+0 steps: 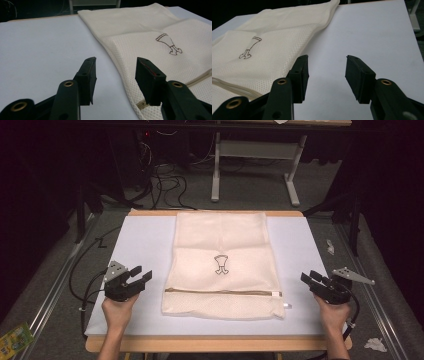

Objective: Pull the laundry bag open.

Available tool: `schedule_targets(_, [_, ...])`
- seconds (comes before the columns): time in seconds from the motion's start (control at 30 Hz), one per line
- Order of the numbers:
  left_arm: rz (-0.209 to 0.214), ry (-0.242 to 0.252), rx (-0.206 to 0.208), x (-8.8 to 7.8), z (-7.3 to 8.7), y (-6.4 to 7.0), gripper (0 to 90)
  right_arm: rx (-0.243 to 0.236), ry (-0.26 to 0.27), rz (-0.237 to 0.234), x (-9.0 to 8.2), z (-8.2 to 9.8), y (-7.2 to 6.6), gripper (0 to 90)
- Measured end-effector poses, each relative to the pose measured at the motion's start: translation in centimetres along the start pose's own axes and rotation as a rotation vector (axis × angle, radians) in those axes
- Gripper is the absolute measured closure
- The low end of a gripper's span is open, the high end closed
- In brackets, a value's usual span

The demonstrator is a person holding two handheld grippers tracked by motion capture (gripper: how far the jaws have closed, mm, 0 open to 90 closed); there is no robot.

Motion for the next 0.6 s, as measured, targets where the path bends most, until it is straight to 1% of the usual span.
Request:
schedule_targets(0.17, [-0.012,-0.011,-0.005,0.3,0.2,-0.4,51.0,0.024,-0.002,0.026,-0.4,0.4,1.1,54.6])
schedule_targets(0.23, [-0.017,-0.014,-0.004,0.4,0.2,-0.5,51.1,0.024,-0.002,0.031,-0.5,0.5,1.2,54.6])
schedule_targets(0.4, [-0.034,-0.017,-0.022,0.6,0.6,-1.2,50.9,0.033,-0.016,0.047,-0.4,0.9,1.7,54.7])
schedule_targets(0.43, [-0.038,-0.02,-0.024,0.7,0.7,-1.3,50.9,0.029,-0.016,0.048,-0.3,0.9,1.8,54.8])
schedule_targets(0.5, [-0.046,-0.032,-0.019,1.0,0.9,-1.5,50.8,0.031,-0.019,0.054,-0.3,1.1,1.9,54.9])
schedule_targets(0.57, [-0.05,-0.035,-0.025,1.2,0.9,-1.6,50.8,0.025,-0.023,0.061,0.0,1.2,2.1,55.0])
schedule_targets(0.6, [-0.053,-0.036,-0.023,1.2,1.0,-1.7,50.8,0.031,-0.026,0.065,0.1,1.2,2.1,55.0])
Point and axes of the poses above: each handheld gripper's, and its own axes: x roughly forward along the jaws, z roughly out of its underside, y roughly to its right, the point moved 6 cm from there along x, roughly forward along the jaws, and after that the axes turned 7 degrees about y, right-handed, at the moved point
